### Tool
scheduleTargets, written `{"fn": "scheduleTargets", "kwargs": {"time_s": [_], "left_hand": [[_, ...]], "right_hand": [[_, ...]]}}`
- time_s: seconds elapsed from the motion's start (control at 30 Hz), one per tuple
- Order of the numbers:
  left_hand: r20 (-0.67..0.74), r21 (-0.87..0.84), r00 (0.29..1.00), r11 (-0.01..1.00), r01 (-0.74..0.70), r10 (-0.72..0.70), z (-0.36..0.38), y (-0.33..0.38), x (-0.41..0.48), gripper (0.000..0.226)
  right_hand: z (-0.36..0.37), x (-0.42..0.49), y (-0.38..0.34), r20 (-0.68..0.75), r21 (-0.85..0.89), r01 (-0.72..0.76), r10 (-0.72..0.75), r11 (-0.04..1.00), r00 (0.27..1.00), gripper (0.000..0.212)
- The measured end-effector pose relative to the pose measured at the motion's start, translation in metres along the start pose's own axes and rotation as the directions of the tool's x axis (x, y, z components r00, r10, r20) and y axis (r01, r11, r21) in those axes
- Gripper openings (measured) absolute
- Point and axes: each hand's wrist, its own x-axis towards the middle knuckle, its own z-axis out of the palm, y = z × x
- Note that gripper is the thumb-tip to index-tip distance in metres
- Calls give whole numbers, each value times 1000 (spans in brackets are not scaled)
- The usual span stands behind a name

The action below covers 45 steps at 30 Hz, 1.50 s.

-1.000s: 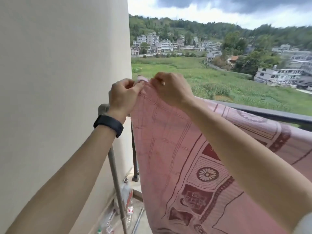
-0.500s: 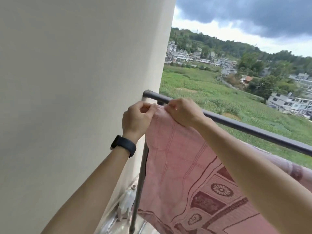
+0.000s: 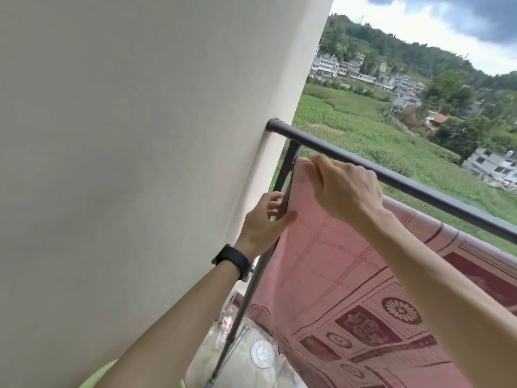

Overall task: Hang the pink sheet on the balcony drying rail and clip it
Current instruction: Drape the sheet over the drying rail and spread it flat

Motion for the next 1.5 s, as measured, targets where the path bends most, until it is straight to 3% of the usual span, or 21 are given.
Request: {"fn": "scheduleTargets", "kwargs": {"time_s": [0.13,0.17,0.23,0.37,0.53,0.6,0.67,0.7,0.73,0.77,0.83,0.9,0.93,1.0,1.03,1.13,1.2,1.33,1.37,1.43,1.5], "left_hand": [[-296,259,935,959,-117,194,13,-7,-8,39],[-306,325,915,932,-160,264,18,-9,-14,33],[-244,346,912,908,-236,330,32,-16,-28,31],[-190,284,959,946,-153,212,55,-24,-48,54],[-254,182,932,959,-218,260,70,-25,-62,59],[-169,179,973,976,-125,156,67,-20,-56,58],[1,243,1000,970,-11,11,65,-24,-50,37],[70,263,997,965,-10,-9,63,-28,-49,15],[98,283,994,957,-64,37,60,-29,-51,9],[102,309,989,942,-130,103,60,-32,-56,18],[149,406,973,886,-225,179,61,-47,-72,21],[350,466,932,845,-262,96,64,-62,-95,30],[470,461,883,848,-261,16,65,-72,-108,35],[611,437,784,872,-223,-106,60,-89,-128,46],[612,422,774,895,-146,-162,55,-98,-131,50],[388,352,877,925,141,-282,42,-114,-113,53],[282,333,914,923,192,-291,39,-112,-88,66],[255,317,907,915,250,-336,56,-91,-45,81],[254,334,913,914,229,-321,60,-90,-39,75],[240,415,928,894,166,-284,64,-95,-34,42],[172,605,949,788,110,-264,61,-101,-38,19]], "right_hand": [[-1,2,8,33,48,-63,61,997,998,50],[0,2,6,11,32,-71,71,997,997,49],[2,-3,1,-90,-4,-60,60,998,994,45],[6,-22,4,-346,140,32,19,990,938,31],[7,-53,22,-494,170,95,2,981,870,31],[6,-67,25,-505,115,92,-21,989,863,24],[10,-87,18,-503,117,65,3,991,864,24],[14,-99,11,-506,138,40,36,990,862,25],[20,-113,3,-498,164,3,80,986,863,25],[27,-128,-6,-456,209,-48,141,977,879,28],[40,-151,-25,-192,350,-235,315,907,930,42],[56,-164,-36,143,366,-485,468,794,872,57],[65,-169,-39,233,306,-560,510,770,828,57],[77,-178,-38,229,231,-574,530,785,817,36],[81,-185,-37,202,211,-566,531,797,823,25],[88,-211,-30,235,175,-611,570,772,787,17],[87,-228,-28,261,165,-631,584,758,769,15],[82,-258,-28,308,154,-682,621,715,721,23],[80,-266,-27,307,139,-700,642,700,703,24],[76,-281,-24,300,105,-740,688,664,661,26],[74,-296,-19,342,73,-783,722,617,601,23]]}}
